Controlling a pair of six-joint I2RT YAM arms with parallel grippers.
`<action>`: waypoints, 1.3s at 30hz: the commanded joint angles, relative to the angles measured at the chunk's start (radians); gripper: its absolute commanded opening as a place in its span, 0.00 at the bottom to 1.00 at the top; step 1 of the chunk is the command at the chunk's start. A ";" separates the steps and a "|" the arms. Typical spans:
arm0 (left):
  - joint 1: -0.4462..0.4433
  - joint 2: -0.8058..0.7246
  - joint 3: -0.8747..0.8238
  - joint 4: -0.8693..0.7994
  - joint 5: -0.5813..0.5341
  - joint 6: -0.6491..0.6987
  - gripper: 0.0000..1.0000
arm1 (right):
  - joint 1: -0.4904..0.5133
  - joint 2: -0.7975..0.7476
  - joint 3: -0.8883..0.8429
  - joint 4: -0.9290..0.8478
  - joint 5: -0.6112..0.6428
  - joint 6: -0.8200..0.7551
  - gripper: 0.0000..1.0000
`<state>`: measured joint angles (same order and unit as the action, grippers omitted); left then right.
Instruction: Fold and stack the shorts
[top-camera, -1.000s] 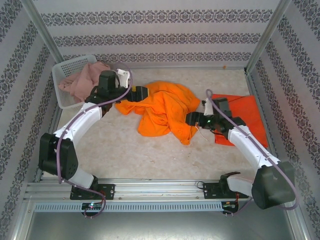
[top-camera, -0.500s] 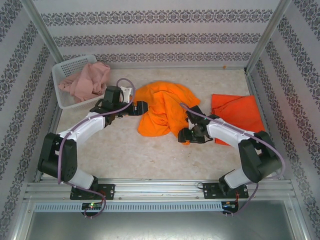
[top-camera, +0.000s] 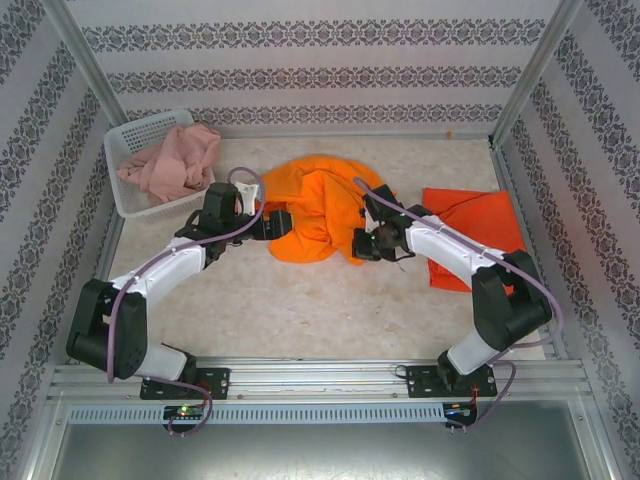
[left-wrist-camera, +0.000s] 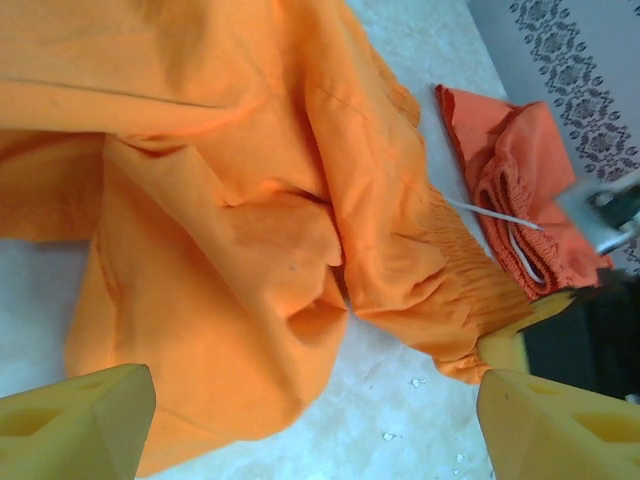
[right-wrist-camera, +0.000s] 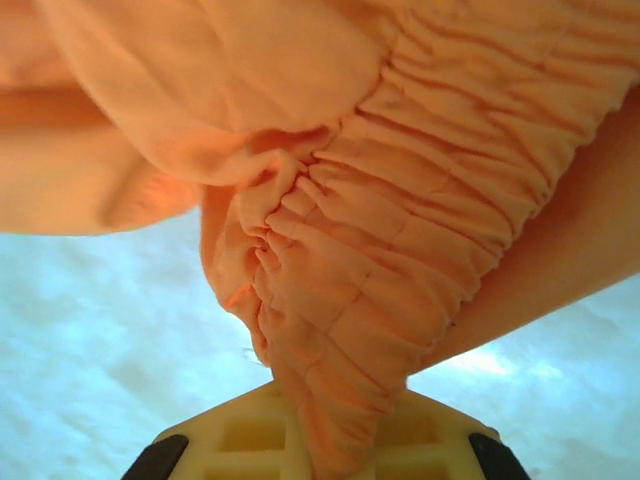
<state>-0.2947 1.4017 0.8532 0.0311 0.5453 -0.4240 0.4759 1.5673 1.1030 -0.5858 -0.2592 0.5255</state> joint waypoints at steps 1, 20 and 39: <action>-0.016 -0.057 -0.027 0.054 -0.033 0.021 0.84 | 0.004 -0.103 0.138 0.010 -0.055 0.007 0.04; -0.174 -0.087 -0.038 0.029 -0.171 0.103 0.80 | -0.115 -0.153 0.352 0.091 0.027 0.323 0.00; -0.540 0.424 0.305 -0.142 -0.398 0.191 0.61 | -0.228 -0.135 0.137 0.235 0.031 0.424 0.01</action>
<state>-0.8165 1.7634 1.0958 -0.0406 0.2043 -0.2562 0.2592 1.4265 1.2587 -0.3981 -0.2184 0.9302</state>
